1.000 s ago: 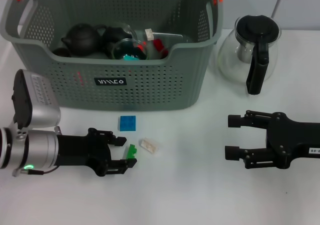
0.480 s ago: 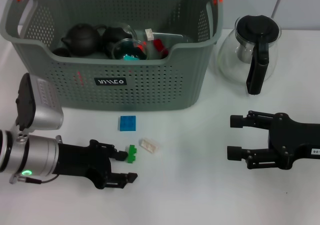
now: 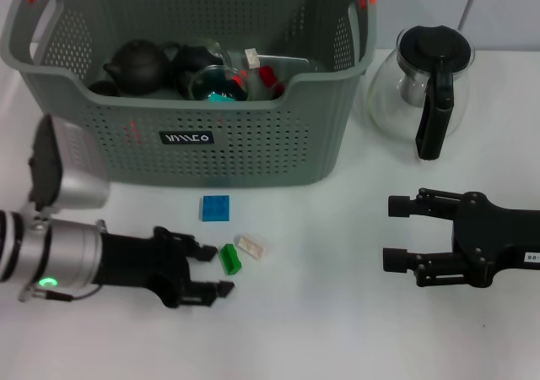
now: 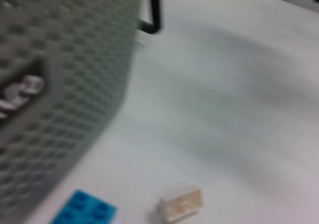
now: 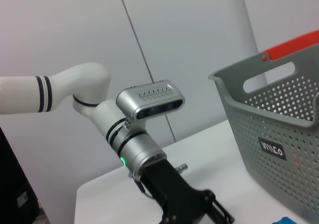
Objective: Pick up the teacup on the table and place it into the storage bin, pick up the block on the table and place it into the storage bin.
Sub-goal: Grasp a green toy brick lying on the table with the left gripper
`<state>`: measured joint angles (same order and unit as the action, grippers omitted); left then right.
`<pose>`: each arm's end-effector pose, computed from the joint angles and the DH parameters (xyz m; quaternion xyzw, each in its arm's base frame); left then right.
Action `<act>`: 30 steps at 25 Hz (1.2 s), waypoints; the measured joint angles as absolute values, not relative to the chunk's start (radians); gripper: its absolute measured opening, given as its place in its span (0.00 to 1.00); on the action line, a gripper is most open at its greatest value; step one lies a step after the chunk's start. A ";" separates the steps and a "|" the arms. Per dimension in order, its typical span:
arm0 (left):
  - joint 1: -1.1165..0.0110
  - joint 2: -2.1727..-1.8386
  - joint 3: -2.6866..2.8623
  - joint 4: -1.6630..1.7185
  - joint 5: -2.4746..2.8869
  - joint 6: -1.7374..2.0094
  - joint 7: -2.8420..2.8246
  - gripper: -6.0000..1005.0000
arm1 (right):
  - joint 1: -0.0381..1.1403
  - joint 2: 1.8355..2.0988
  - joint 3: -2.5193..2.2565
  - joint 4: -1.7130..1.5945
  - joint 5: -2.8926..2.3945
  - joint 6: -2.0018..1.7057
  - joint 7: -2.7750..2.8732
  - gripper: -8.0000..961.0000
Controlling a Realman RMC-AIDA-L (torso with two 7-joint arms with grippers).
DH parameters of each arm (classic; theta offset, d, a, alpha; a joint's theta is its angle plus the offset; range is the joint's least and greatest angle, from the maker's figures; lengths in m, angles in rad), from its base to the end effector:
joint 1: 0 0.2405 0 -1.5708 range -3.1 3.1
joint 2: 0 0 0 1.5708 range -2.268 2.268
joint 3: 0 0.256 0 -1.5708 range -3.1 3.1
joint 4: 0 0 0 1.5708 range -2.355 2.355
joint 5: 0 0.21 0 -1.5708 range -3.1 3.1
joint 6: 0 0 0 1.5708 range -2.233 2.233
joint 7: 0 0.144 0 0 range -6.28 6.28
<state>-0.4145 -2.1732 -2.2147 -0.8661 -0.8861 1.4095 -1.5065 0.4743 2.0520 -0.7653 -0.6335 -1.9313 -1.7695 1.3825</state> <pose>-0.2851 0.3019 -0.0424 -0.9679 -0.2213 -0.0559 0.1049 0.2580 0.2920 0.0026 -0.9366 0.2036 0.2838 0.0283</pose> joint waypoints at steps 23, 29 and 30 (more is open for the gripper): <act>-0.427 -2.177 -2.172 -0.837 -0.955 1.328 -1.346 0.62 | 0.473 2.054 -0.762 -0.634 -1.931 -1.769 1.379 0.95; -0.423 -2.177 -2.141 -0.832 -0.966 1.283 -1.340 0.62 | 0.474 2.055 -0.762 -0.633 -1.931 -1.770 1.379 0.95; -0.422 -2.177 -2.134 -0.832 -0.967 1.276 -1.338 0.63 | 0.474 2.055 -0.762 -0.633 -1.931 -1.770 1.379 0.95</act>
